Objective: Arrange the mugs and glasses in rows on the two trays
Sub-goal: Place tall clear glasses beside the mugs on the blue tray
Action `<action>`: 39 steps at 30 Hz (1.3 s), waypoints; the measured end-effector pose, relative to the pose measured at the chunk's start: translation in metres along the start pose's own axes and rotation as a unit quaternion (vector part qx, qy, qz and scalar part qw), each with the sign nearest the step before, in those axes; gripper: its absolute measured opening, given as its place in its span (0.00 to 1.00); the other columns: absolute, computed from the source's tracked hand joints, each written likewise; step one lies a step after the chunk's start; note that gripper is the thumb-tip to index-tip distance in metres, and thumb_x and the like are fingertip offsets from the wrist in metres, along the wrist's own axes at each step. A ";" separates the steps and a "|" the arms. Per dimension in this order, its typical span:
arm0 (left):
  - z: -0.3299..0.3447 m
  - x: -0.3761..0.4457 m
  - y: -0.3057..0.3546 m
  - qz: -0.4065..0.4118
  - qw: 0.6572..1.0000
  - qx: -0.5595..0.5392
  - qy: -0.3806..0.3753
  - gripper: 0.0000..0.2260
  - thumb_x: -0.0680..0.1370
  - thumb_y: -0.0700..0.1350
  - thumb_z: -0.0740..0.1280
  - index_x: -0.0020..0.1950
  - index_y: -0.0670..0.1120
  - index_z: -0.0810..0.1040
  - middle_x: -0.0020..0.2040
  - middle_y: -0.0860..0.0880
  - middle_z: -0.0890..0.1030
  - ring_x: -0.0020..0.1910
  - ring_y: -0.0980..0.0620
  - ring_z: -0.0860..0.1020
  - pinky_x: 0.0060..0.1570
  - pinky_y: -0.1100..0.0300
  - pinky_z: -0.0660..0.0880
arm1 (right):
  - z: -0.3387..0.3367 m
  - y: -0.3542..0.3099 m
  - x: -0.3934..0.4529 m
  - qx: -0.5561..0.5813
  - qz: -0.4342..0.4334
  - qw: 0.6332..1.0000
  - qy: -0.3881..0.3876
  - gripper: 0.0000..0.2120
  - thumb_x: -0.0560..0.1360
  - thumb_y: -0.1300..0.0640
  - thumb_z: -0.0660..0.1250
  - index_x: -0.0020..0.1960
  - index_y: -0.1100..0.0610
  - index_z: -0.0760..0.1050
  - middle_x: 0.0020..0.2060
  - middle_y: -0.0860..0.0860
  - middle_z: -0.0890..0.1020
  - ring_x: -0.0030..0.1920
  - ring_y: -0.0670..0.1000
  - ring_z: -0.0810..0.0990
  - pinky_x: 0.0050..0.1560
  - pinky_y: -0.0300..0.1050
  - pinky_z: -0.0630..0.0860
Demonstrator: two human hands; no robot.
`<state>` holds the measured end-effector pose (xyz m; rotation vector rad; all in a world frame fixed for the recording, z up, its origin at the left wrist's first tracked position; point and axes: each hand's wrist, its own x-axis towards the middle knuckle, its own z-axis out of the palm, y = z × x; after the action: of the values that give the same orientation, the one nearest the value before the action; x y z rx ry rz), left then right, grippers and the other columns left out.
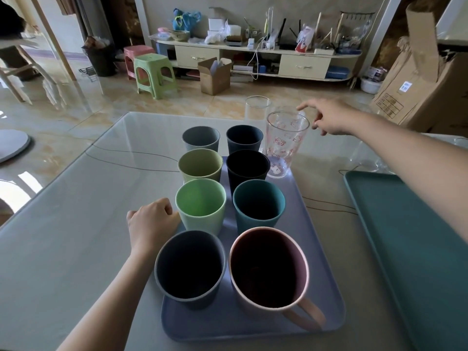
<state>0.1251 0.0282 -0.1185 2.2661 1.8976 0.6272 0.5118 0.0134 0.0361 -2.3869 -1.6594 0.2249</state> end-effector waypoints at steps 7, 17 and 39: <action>-0.004 0.000 0.004 0.000 1.000 0.026 -0.014 0.04 0.70 0.41 0.64 0.36 0.44 0.76 0.26 0.52 0.69 0.32 0.45 0.71 0.44 0.57 0.59 | 0.019 -0.008 0.018 0.006 -0.008 0.999 -0.043 0.11 0.76 0.65 0.60 0.56 0.59 0.75 0.47 0.59 0.79 0.37 0.57 0.79 0.34 0.46 0.75; -0.002 0.001 0.002 0.006 1.000 0.022 -0.009 0.05 0.71 0.42 0.64 0.36 0.43 0.77 0.26 0.53 0.68 0.31 0.46 0.70 0.45 0.56 0.60 | 0.010 0.008 -0.012 0.040 0.015 0.995 0.090 0.06 0.77 0.62 0.62 0.43 0.55 0.75 0.35 0.44 0.76 0.34 0.46 0.75 0.32 0.49 0.80; -0.008 -0.008 0.000 0.036 0.998 -0.048 0.008 0.18 0.66 0.55 0.53 0.30 0.42 0.72 0.25 0.47 0.74 0.30 0.44 0.72 0.44 0.54 0.61 | 0.011 -0.032 -0.157 0.106 -0.039 0.990 0.089 0.08 0.76 0.61 0.65 0.38 0.56 0.71 0.43 0.49 0.81 0.36 0.47 0.78 0.28 0.46 0.80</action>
<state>0.1209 0.0197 -0.1135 2.2846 1.7585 0.7315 0.4256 -0.1226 0.0339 -2.1160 -1.5603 0.1604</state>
